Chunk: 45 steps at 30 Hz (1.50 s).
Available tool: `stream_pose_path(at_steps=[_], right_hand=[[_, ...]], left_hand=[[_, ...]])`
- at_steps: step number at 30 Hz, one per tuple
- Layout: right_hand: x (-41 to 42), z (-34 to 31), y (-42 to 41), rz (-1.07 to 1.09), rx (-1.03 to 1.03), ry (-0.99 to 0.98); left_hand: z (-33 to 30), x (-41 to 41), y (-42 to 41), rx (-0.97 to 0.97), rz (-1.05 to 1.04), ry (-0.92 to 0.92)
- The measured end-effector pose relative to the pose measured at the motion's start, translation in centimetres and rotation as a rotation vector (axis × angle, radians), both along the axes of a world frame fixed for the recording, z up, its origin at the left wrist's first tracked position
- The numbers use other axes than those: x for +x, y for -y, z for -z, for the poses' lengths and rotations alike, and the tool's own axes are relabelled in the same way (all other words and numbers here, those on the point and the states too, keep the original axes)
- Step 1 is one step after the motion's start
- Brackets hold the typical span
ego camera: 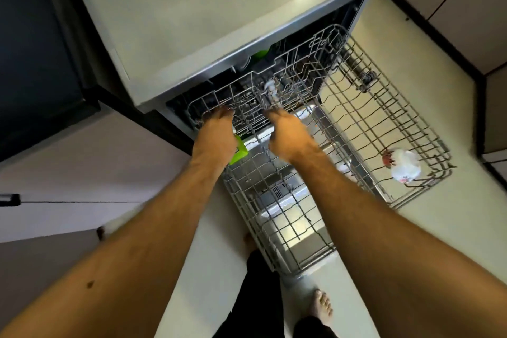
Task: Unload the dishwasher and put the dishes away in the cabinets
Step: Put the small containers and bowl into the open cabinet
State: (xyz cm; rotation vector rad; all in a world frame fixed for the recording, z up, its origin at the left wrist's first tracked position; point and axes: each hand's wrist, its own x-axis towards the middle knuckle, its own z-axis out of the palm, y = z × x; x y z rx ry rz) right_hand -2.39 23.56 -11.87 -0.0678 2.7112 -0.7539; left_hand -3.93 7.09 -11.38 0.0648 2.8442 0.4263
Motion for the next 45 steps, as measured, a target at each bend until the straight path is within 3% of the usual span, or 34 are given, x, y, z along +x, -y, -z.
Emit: stream_pose_path(at_steps=[13, 19, 29, 35, 39, 45], right_hand=[[-1.2, 10.3, 5.3, -0.149, 0.076, 0.15], [-2.1, 13.2, 7.0, -0.303, 0.191, 0.09], [-2.1, 17.5, 7.8, -0.249, 0.148, 0.063], [-0.7, 16.9, 6.9, -0.143, 0.05, -0.07], [0.8, 16.0, 5.9, -0.027, 0.044, -0.029], [2.9, 13.7, 4.2, 0.148, -0.003, 0.042]], left_hand=[[9.1, -5.6, 0.1, -0.228, 0.058, 0.092], [11.9, -6.3, 1.0, -0.323, 0.051, 0.165], [14.4, -7.3, 0.9, -0.41, -0.003, 0.172], [15.4, -7.7, 1.2, -0.532, 0.069, 0.16], [15.0, -7.4, 0.7, -0.463, 0.028, 0.164], [11.9, -5.6, 0.3, -0.11, -0.022, 0.068]])
